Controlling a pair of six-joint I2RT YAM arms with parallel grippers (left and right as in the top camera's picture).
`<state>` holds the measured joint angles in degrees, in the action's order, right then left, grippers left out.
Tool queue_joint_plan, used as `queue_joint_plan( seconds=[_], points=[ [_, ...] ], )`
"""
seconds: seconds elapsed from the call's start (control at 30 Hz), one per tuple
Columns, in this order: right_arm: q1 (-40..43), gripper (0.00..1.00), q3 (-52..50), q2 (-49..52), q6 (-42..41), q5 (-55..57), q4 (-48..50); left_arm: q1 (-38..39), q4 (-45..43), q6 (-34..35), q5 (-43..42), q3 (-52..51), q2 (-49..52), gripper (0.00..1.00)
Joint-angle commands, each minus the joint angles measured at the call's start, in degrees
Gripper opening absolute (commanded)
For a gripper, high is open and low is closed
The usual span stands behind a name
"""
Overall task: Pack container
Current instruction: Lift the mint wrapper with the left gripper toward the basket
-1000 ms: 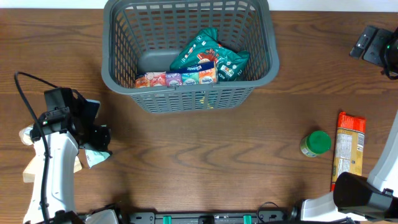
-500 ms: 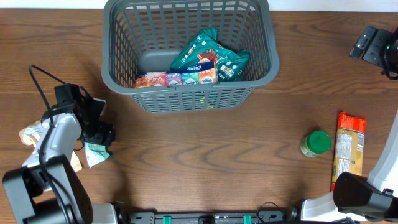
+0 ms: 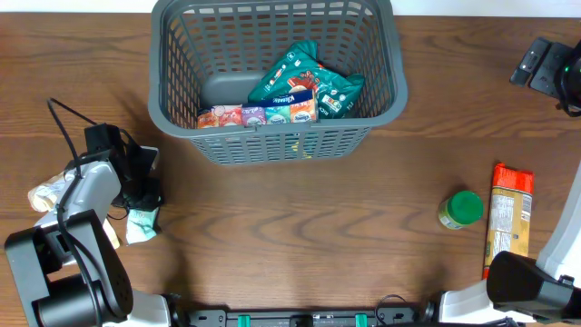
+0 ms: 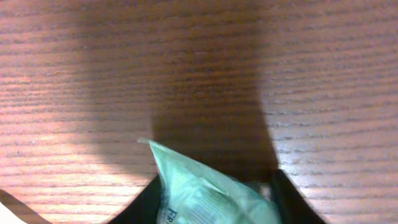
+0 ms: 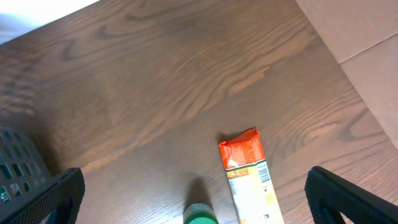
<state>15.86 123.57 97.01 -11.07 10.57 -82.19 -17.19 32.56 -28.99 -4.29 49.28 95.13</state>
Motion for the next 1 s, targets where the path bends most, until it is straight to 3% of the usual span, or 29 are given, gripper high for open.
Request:
queue_joint_plan(
  seconds=[0.0,0.07,0.3,0.53,0.73,0.97],
  points=[
    [0.35,0.99,-0.09,-0.79,0.87,0.83,-0.09,-0.09,0.13,1.81,-0.33,0.17,-1.03,0.11],
    [0.35,0.99,-0.09,-0.79,0.87,0.83,-0.07,-0.09,0.09,3.65,-0.33,0.48,-1.92,0.06],
    [0.35,0.99,-0.09,-0.79,0.87,0.81,-0.09,-0.09,5.81,10.10,-0.28,5.51,-7.96,0.06],
    [0.35,0.99,-0.09,-0.79,0.92,0.81,0.28,-0.09,21.55,21.24,-0.33,22.27,-9.97,0.06],
    [0.33,0.99,-0.09,-0.79,0.90,0.79,0.24,0.66,30.32,21.40,-4.79,41.22,-9.97,0.05],
    [0.33,0.99,-0.09,-0.79,0.90,0.50,0.04,11.56,26.14,16.76,-4.70,59.30,-9.70,0.05]
  ],
)
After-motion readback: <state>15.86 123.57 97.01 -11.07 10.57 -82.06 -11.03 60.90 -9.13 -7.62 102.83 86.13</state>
